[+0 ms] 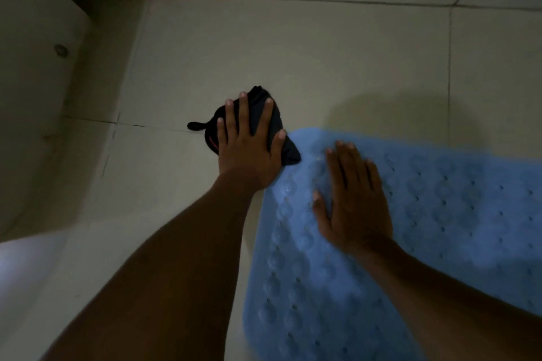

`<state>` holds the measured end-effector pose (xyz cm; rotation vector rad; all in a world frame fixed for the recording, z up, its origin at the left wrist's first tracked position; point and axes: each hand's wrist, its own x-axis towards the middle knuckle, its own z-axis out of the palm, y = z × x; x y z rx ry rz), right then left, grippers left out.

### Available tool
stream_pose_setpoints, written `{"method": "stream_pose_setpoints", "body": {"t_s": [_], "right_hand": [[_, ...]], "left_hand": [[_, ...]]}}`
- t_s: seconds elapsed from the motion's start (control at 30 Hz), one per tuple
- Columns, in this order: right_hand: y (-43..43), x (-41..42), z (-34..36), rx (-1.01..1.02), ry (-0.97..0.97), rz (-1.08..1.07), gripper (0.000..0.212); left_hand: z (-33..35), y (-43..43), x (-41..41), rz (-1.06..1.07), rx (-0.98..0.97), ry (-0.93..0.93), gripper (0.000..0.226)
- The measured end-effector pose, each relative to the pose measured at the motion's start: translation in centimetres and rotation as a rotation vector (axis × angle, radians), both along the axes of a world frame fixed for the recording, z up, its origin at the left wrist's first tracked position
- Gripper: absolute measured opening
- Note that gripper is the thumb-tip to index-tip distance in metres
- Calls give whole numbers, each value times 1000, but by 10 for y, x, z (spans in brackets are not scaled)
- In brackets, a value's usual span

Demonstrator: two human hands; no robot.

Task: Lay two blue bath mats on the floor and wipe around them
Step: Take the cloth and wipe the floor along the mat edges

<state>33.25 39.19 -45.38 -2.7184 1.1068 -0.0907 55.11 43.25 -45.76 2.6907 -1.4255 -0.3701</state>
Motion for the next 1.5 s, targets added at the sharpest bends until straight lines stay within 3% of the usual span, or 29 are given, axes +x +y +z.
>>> {"method": "stream_pose_setpoints", "body": {"t_s": [0.57, 0.73, 0.8, 0.93, 1.0, 1.13, 1.23, 1.33, 1.5], "right_hand": [[0, 1, -3, 67, -98, -25, 73], [2, 0, -4, 47, -119, -22, 68], [1, 2, -6, 10, -182, -43, 62], [-8, 3, -5, 61, -464, -183, 47], [-24, 8, 7, 41, -511, -156, 44], [-74, 87, 33, -121, -430, 64, 50], [-86, 151, 24, -55, -164, 291, 57], [-90, 155, -6, -61, 30, 422, 61], [-119, 123, -2, -108, 31, 386, 62]], "left_hand": [[11, -74, -5, -91, 31, 81, 66], [23, -17, -39, 57, -183, 81, 62], [21, 24, -68, 141, -219, 91, 62], [7, 65, -137, -12, -177, 84, 62], [2, 66, -148, -31, -131, 53, 64], [1, 65, -144, -26, -87, 20, 65], [1, 64, -144, -38, -86, 40, 65], [1, 65, -142, -39, -70, 51, 65], [0, 65, -141, -40, -97, 45, 65]]}}
